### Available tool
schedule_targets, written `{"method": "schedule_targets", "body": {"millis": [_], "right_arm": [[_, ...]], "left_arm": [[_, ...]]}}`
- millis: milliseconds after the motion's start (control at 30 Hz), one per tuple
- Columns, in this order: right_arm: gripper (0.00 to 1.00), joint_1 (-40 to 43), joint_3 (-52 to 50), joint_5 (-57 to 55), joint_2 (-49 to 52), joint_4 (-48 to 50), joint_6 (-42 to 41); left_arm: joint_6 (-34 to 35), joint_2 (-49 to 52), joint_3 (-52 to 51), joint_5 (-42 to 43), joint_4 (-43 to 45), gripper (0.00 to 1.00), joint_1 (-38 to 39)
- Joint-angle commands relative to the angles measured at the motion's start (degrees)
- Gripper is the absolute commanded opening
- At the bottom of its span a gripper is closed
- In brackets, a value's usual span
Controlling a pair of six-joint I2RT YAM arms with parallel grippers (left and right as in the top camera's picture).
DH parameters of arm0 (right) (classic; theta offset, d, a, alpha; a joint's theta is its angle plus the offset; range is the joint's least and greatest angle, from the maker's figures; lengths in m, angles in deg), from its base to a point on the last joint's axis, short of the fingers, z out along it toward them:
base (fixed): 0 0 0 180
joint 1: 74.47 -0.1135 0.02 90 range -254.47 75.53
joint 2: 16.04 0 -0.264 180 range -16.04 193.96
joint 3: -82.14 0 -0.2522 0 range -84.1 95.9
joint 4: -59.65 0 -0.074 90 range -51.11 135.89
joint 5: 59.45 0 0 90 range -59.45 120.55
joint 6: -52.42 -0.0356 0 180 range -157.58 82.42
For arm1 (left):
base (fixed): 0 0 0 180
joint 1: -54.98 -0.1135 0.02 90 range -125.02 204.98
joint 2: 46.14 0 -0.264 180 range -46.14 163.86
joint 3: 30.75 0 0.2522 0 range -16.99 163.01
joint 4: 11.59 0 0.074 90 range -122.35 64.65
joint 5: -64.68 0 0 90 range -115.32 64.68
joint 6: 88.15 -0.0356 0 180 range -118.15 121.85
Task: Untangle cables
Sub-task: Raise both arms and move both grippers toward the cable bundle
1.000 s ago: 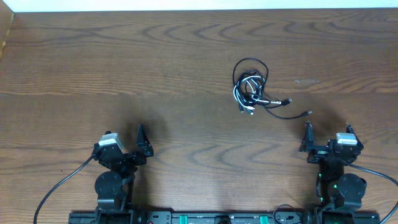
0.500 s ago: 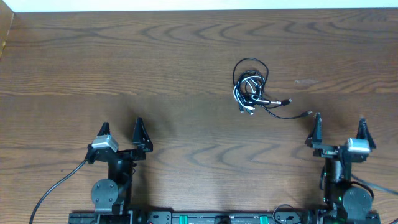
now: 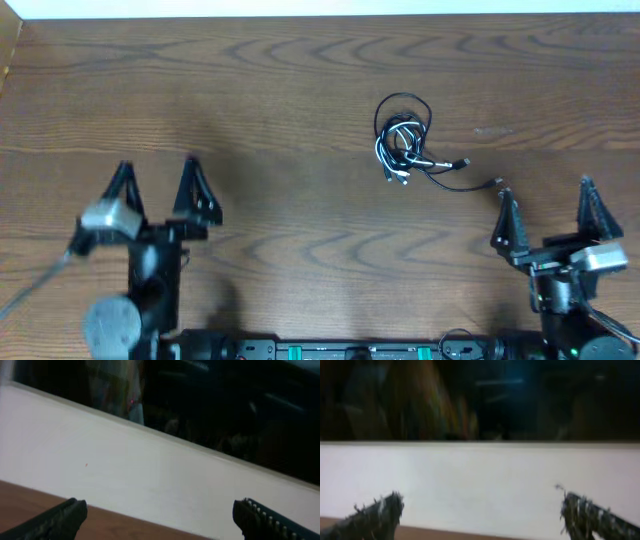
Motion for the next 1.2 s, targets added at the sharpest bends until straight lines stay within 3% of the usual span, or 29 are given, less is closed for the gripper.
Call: {"method": "schedule_targets", "body": {"millis": [0, 100, 300, 667, 933, 1167], "right_arm": [[0.99, 0.20, 10.38, 0.90, 4.39, -6.62, 5.51], [0.99, 0.20, 18.36, 0.87, 9.73, -14.80, 8.61], [0.99, 0.20, 34.60, -0.79, 22.97, -30.47, 9.73], [0.99, 0.20, 65.33, 7.50, 42.56, -65.11, 9.70], [0.99, 0.20, 72.11, 13.46, 41.22, -67.17, 9.66], [0.97, 0.20, 72.11, 13.81, 40.46, -67.36, 9.66]], "left_arm": [[-1.64, 13.22, 10.27, 8.92, -2.80, 0.98, -0.28], [-2.36, 20.55, 20.04, 9.86, -8.52, 0.98, -0.28], [-11.37, 27.58, 35.74, 9.22, -23.52, 0.98, -0.28], [-14.99, 22.43, 37.33, 11.37, -33.66, 0.98, -0.28], [-14.32, 20.46, 37.33, 12.37, -34.77, 0.98, -0.28], [-14.25, 20.44, 37.33, 12.87, -42.12, 0.98, -0.28]]}}
